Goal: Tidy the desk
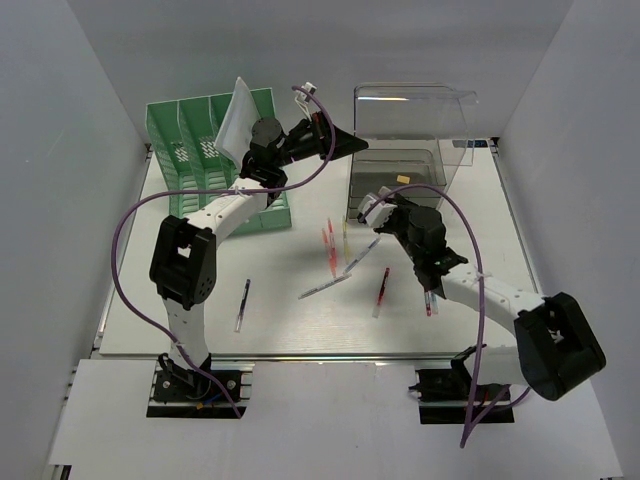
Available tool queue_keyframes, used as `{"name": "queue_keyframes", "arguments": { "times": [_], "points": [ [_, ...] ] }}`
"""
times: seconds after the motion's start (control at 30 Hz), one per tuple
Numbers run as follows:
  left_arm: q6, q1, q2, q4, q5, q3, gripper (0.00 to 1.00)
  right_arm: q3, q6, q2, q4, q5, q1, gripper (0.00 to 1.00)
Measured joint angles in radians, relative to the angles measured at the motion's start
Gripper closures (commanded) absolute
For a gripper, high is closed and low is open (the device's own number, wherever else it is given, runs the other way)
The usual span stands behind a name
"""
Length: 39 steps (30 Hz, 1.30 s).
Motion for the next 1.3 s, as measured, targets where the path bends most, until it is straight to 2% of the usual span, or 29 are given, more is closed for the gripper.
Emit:
{"name": "queue_keyframes", "arguments": {
  "times": [0.47, 0.97, 1.07, 1.1, 1.2, 1.3],
  "points": [
    [-0.001, 0.0, 0.0, -0.008, -0.001, 0.013, 0.96, 0.078, -0.24, 0.232, 0.278, 0.004, -0.021, 1.0],
    [-0.005, 0.0, 0.0, -0.024, -0.002, 0.031, 0.96, 0.162, -0.33, 0.404, 0.354, 0.012, -0.048, 1.0],
    [-0.005, 0.0, 0.0, -0.031, -0.002, 0.033, 0.96, 0.193, -0.323, 0.426, 0.34, 0.018, -0.055, 0.87],
    [-0.005, 0.0, 0.0, -0.032, -0.002, 0.034, 0.96, 0.203, -0.321, 0.427, 0.332, 0.02, -0.056, 0.74],
    [-0.005, 0.0, 0.0, -0.034, -0.002, 0.034, 0.96, 0.219, -0.305, 0.427, 0.328, 0.025, -0.061, 0.54],
    [-0.006, 0.0, 0.0, -0.034, -0.002, 0.034, 0.96, 0.222, -0.297, 0.427, 0.323, 0.029, -0.064, 0.45]
  ]
}}
